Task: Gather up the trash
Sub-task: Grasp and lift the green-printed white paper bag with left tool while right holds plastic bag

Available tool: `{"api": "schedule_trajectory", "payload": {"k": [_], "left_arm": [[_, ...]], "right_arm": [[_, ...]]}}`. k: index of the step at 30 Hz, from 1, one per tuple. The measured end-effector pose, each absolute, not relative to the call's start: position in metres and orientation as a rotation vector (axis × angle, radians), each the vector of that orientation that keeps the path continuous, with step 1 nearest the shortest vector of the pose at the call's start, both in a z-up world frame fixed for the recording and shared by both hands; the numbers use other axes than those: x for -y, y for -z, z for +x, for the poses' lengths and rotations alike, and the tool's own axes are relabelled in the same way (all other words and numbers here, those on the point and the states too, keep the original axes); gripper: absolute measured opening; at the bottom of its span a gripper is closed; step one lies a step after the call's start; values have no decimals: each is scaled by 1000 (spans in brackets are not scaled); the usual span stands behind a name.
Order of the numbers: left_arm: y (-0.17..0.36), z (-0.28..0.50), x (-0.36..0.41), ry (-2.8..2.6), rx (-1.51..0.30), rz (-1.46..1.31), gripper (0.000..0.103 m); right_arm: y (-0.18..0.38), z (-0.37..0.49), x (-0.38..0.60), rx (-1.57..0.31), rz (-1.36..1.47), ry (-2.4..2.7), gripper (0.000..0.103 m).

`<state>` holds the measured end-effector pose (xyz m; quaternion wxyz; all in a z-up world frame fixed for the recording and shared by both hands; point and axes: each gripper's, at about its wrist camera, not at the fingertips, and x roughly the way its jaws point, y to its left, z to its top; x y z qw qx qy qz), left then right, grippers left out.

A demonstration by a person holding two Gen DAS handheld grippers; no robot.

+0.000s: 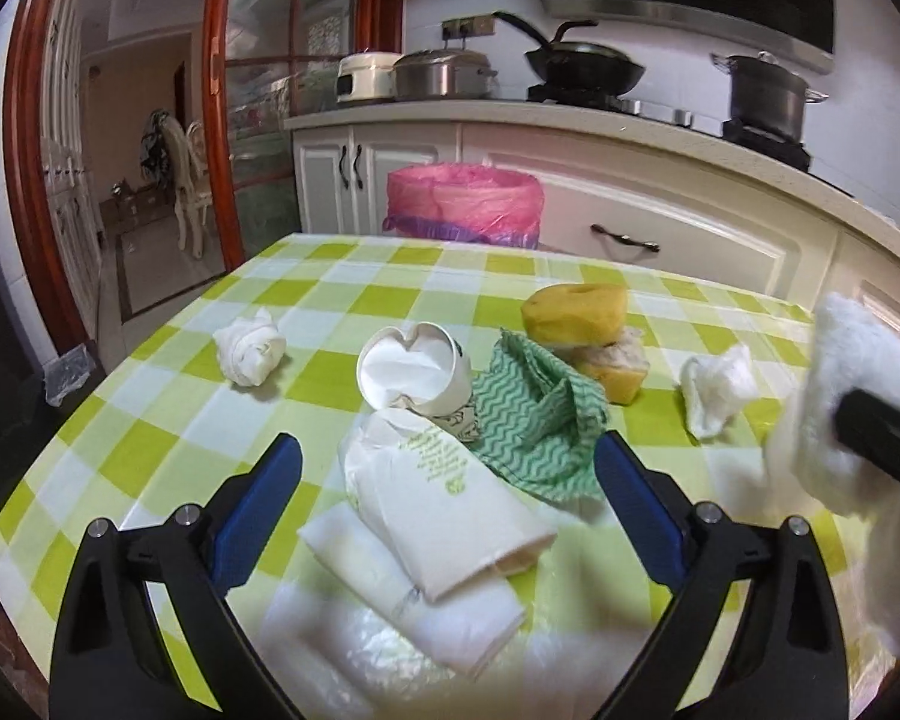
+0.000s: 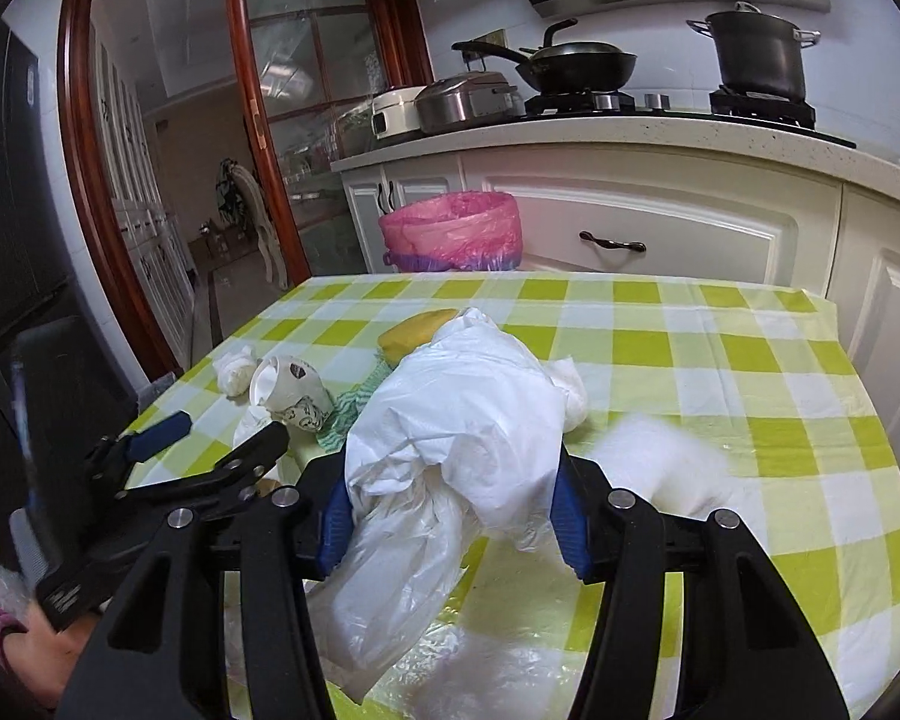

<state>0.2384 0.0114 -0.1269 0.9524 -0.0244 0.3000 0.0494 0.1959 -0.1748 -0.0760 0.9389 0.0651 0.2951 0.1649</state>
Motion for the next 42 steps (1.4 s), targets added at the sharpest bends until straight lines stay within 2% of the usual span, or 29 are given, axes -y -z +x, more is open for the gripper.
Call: {"api": "schedule_trajectory", "payload": {"k": [5,7,9,10,13,15,17,22,23,24,26,30,38,40,42], "left_arm": [[140,253,-9,-108,-679,-45,78],[141,255,-7,-95,-692,-32,65],[142,254,-5,-84,-688,-27,46],[141,253,-5,-68,-686,-21,45],[139,250,-2,-45,-672,-5,28],[136,248,-3,-12,-667,-10,9],[133,247,-4,12,-668,-29,4],[133,241,-6,35,-663,-33,6],[132,240,-8,21,-660,-37,13],[133,240,-8,7,-658,-36,36],[130,238,-11,-32,-634,-29,61],[128,240,-12,-43,-631,-21,62],[150,254,-4,-33,-753,14,64],[150,254,-1,-14,-746,22,60],[147,251,2,-4,-723,30,42]], "right_arm": [[75,197,182,-591,152,-347,52],[76,197,183,-593,154,-352,52],[78,197,185,-595,165,-353,52],[78,197,186,-596,170,-353,52],[79,196,188,-597,183,-352,52],[79,197,187,-599,185,-353,53],[80,197,187,-599,185,-355,52],[80,194,181,-596,179,-361,53],[80,194,180,-596,180,-362,53],[80,194,179,-597,183,-362,53],[80,194,179,-595,184,-362,53],[81,196,180,-596,190,-361,53],[86,199,190,-598,219,-351,53],[88,200,191,-604,226,-350,53],[88,201,192,-607,230,-349,53]]}}
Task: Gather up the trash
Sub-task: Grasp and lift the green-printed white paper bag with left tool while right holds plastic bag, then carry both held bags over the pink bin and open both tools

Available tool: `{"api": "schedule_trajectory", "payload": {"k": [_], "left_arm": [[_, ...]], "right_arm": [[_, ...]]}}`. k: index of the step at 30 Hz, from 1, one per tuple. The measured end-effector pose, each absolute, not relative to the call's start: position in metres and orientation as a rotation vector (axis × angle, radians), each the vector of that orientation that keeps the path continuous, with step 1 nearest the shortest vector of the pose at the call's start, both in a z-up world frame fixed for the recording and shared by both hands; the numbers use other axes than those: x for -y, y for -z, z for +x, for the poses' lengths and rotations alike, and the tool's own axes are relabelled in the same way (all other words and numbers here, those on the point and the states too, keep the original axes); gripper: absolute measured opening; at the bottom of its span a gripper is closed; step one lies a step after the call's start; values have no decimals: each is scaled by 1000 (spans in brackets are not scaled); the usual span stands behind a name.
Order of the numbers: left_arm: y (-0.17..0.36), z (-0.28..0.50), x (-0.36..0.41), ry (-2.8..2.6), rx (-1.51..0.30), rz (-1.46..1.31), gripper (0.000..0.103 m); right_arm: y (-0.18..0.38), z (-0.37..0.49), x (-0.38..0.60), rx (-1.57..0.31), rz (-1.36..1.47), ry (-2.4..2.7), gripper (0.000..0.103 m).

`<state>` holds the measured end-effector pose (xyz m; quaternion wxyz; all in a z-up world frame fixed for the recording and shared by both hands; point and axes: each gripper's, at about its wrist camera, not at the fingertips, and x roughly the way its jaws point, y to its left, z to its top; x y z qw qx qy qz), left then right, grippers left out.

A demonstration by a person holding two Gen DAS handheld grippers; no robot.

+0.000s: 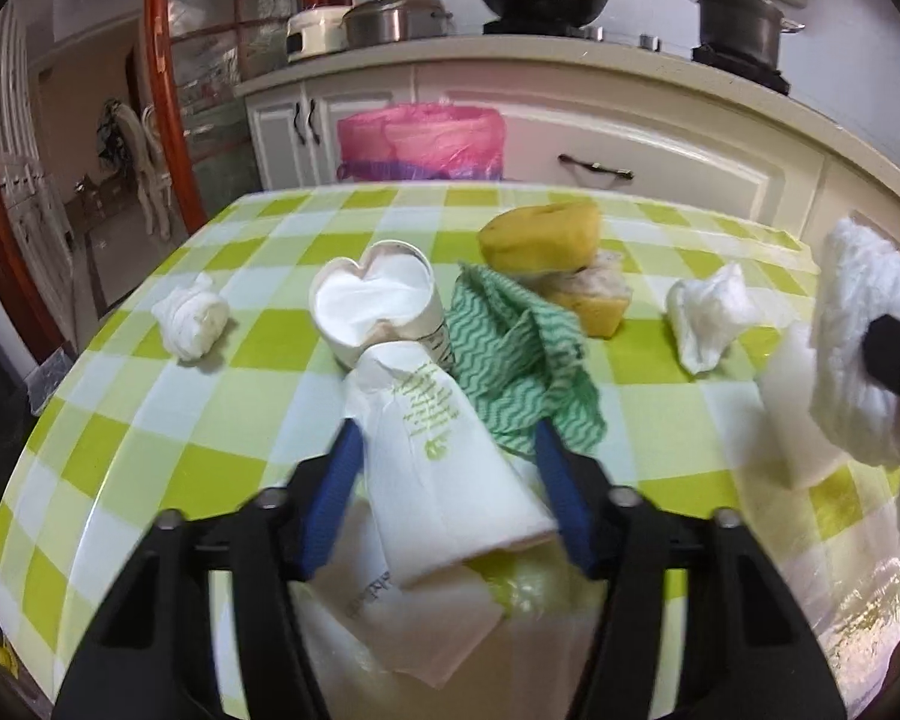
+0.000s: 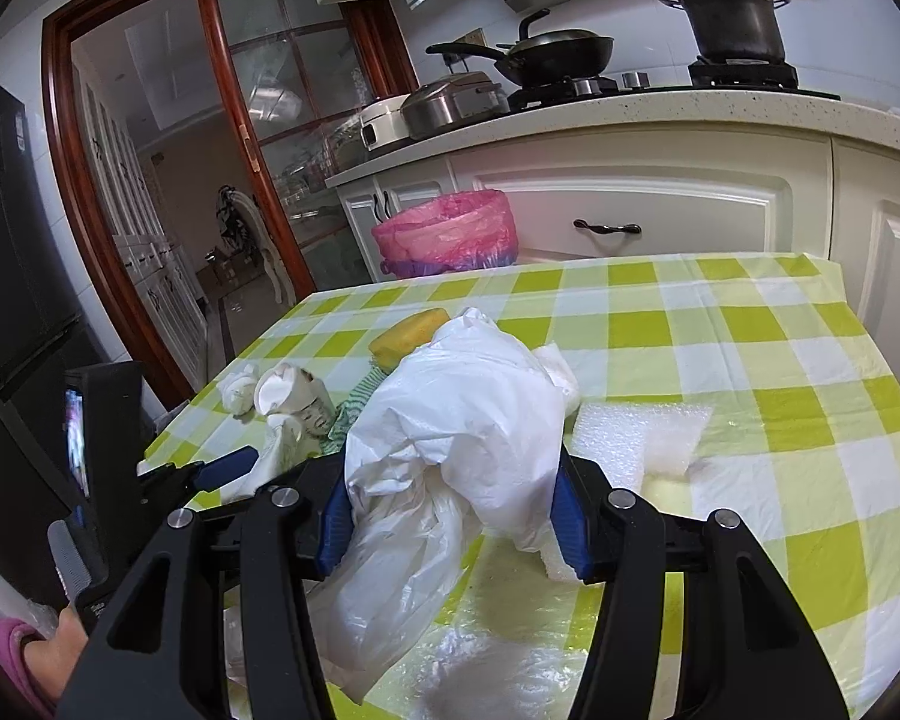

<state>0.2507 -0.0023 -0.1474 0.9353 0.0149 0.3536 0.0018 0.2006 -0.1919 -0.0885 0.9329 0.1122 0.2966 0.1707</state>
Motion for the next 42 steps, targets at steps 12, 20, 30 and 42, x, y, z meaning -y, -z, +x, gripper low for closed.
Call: {"api": "schedule_trajectory", "payload": {"k": [12,20,30,42], "left_arm": [[131,235,1,65,-649,22,27],[95,210,-3,91,-518,1,27],[53,176,-20,107,-370,-7,27],[41,164,-17,111,-317,15,27]], "right_arm": [[85,199,186,-603,223,-355,53],[67,191,175,-554,197,-367,53],[42,178,166,-496,189,-370,53],[32,175,150,-480,176,-399,53]]}}
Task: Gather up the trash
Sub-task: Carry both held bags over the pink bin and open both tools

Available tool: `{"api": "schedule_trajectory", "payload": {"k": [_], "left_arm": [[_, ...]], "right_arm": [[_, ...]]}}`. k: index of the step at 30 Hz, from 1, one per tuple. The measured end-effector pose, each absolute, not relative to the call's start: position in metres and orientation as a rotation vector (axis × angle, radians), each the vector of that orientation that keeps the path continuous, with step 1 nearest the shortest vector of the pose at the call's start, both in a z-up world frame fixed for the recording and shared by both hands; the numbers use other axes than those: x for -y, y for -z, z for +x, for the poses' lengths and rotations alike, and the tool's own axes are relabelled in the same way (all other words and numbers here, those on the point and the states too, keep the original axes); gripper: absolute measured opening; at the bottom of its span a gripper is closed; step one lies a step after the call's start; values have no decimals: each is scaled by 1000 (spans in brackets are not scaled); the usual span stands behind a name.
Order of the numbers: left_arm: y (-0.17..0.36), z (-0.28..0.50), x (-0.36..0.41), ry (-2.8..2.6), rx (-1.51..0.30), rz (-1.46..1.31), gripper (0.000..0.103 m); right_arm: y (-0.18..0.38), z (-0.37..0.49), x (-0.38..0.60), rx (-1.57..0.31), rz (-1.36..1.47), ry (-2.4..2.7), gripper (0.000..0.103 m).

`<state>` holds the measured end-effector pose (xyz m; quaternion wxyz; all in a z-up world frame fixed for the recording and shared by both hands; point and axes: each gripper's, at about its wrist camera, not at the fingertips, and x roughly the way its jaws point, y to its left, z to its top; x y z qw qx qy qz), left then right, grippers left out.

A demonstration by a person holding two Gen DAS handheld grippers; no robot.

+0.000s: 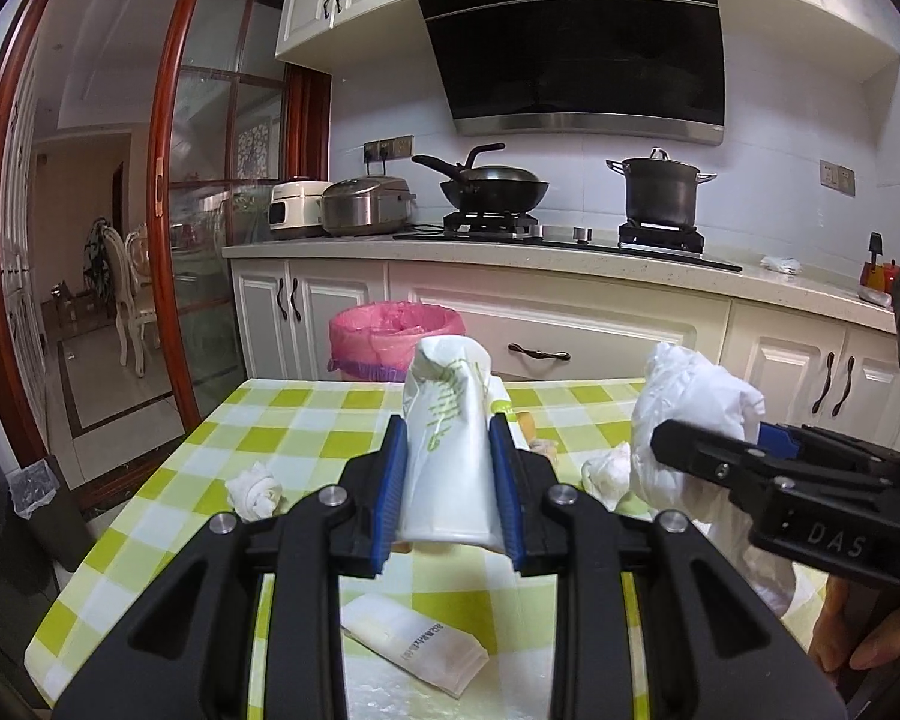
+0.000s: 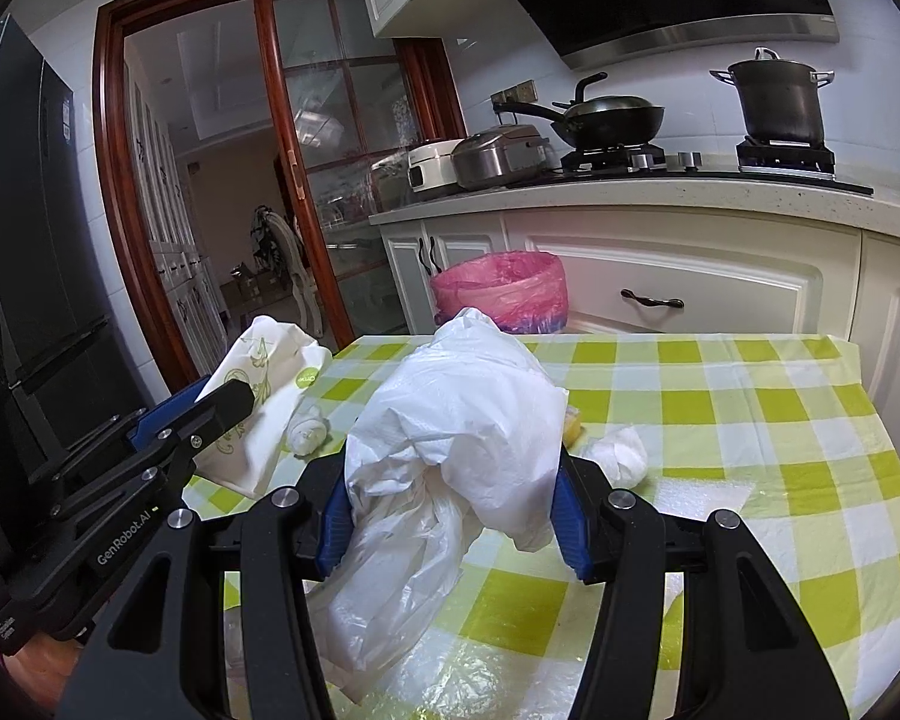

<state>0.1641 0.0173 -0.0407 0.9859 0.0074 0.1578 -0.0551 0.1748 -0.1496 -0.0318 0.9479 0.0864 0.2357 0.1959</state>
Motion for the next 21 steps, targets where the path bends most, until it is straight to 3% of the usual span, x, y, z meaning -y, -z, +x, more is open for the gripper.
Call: {"api": "schedule_trajectory", "payload": {"k": [12,21], "left_arm": [[39,190,-30,116,-333,-3,27],[13,267,-57,144,-335,-67,27]], "right_arm": [[25,195,143,-477,151,-396,53],[-1,276,128,-456,91,-422,53]]}}
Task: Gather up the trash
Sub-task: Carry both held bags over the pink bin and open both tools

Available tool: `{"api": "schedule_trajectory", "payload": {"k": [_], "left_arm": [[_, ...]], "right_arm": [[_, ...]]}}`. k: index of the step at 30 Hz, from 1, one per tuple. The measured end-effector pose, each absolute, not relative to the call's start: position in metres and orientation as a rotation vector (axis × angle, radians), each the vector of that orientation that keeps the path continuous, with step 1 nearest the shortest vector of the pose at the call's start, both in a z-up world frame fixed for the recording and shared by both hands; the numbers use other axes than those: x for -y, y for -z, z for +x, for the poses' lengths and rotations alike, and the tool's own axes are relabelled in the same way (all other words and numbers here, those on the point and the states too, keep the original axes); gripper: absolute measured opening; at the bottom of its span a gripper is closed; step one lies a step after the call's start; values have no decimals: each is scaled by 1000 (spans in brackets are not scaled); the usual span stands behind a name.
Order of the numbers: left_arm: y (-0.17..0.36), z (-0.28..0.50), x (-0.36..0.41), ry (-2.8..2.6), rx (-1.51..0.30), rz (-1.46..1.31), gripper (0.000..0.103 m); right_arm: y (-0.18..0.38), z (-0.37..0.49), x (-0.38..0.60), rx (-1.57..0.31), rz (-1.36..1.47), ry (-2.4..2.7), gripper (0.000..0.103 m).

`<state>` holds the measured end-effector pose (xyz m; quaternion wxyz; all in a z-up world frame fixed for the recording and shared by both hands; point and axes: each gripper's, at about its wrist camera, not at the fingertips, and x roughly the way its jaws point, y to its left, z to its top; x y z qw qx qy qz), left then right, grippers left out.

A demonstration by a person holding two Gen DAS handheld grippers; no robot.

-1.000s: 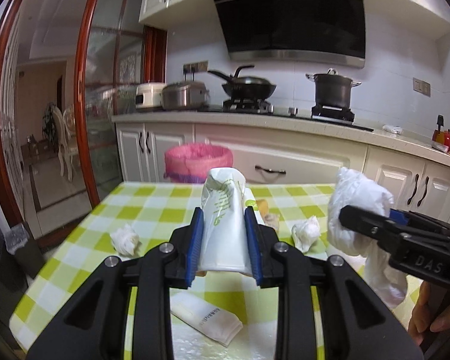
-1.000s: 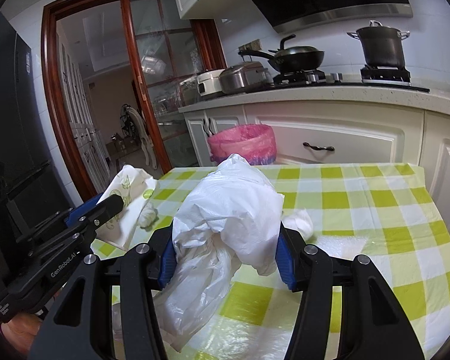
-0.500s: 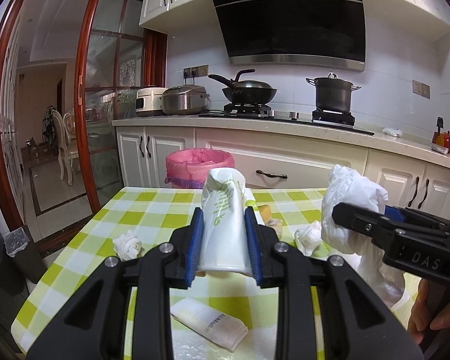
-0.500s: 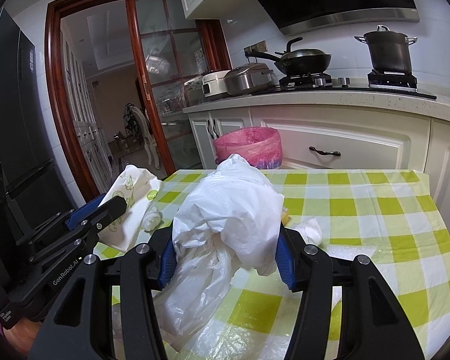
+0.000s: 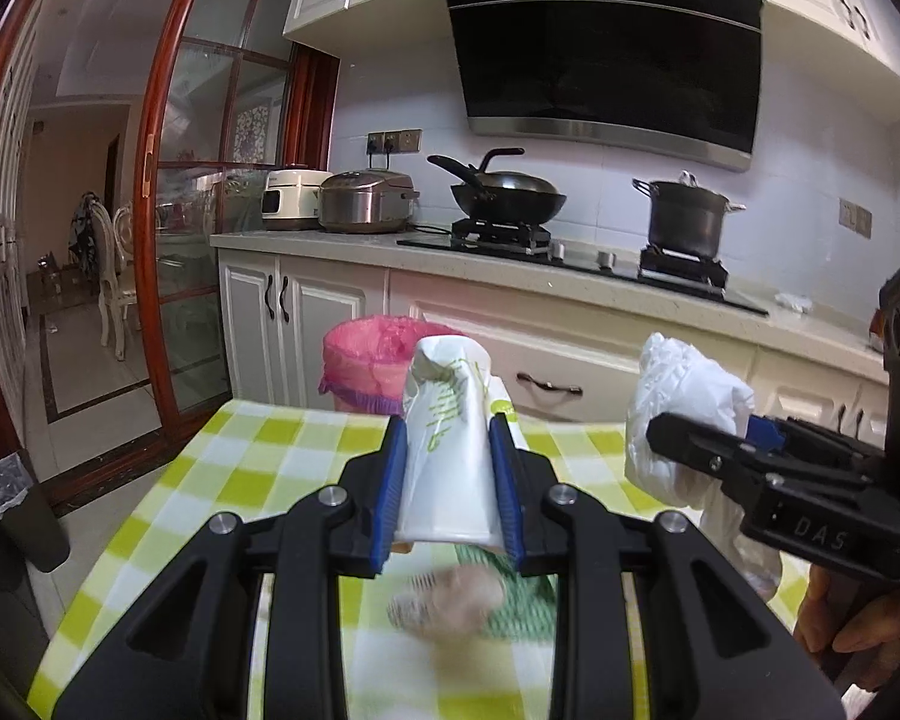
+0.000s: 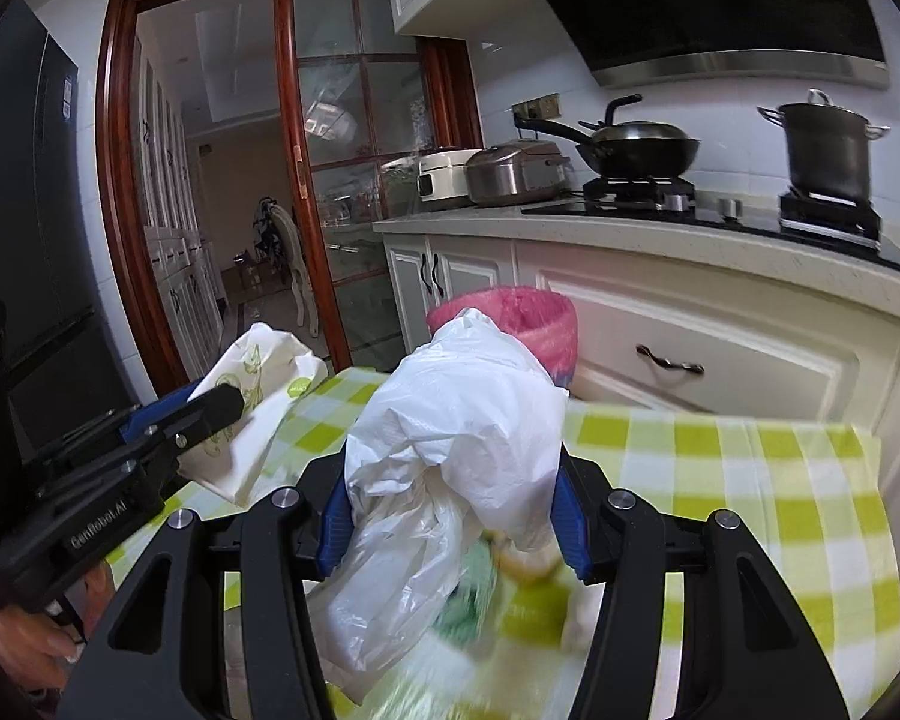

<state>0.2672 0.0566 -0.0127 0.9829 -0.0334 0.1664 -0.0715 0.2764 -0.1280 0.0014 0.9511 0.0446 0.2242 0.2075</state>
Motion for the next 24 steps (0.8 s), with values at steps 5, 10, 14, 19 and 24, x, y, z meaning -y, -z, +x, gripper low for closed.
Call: {"api": "schedule_trajectory", "payload": {"k": [5,10,14,19,24], "left_arm": [[4,321,-65,137,-329,-53,27],[-2,390,-74,130,-327,-42,28],[-5,455,-85,135,-338,-53,28],[-2,541,-103,138,-371,-87,28],[17,625,-116,143,-434,-126,28]], "right_arm": [[-10,331,122,-447,75,-425,53],[-15,398,113,-456,68,-433,53],[-17,457,102,-451,54,-470,53],[-6,537,95,-470,64,-532,53],[15,614,87,-518,85,-531,53]]}}
